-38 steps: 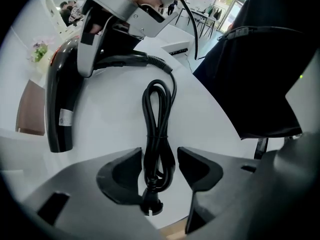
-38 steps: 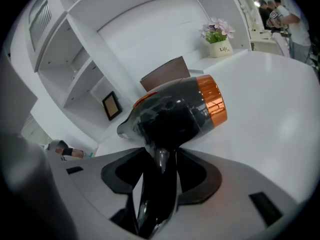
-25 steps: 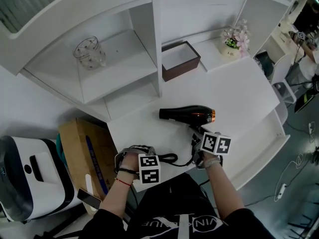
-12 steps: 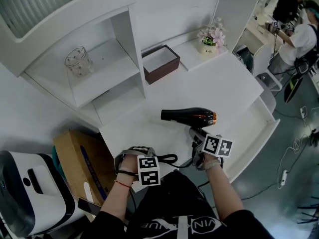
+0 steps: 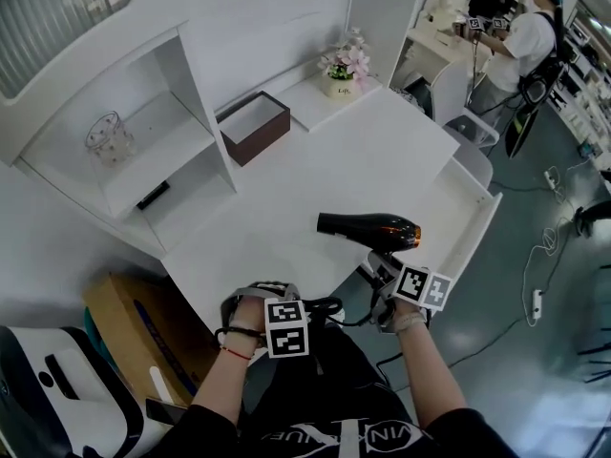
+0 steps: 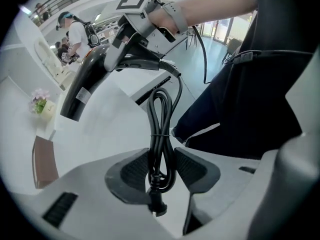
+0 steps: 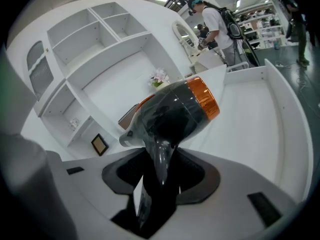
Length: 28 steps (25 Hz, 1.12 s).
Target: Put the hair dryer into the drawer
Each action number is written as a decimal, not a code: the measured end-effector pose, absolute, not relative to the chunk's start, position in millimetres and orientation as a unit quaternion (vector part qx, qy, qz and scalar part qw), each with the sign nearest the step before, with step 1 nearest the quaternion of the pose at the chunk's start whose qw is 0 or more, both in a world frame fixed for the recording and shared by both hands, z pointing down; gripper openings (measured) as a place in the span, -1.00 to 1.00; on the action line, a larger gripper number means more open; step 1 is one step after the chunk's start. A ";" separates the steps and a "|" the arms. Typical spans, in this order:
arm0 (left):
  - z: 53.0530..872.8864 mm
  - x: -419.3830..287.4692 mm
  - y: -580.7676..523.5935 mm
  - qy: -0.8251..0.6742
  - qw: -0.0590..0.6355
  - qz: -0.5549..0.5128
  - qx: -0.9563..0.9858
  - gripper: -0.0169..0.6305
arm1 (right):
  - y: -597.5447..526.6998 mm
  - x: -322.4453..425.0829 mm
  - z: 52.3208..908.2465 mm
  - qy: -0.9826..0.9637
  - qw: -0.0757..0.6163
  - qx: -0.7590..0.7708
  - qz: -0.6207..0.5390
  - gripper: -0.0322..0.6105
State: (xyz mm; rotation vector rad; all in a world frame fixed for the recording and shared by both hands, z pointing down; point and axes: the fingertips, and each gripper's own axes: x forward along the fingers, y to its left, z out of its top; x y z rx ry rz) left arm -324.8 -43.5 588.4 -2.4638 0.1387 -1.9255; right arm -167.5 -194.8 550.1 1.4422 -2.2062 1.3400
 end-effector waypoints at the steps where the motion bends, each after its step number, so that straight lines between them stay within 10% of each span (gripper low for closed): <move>1: 587.7 -318.7 -42.8 0.039 0.011 -0.615 -0.788 -0.42 | -190.6 -157.7 550.5 -0.737 0.087 0.492 0.454 -0.35; 28: 589.6 -116.2 -76.6 0.070 -0.003 -0.618 -0.783 -0.42 | -231.3 26.6 559.7 -0.767 0.101 0.438 0.457 -0.35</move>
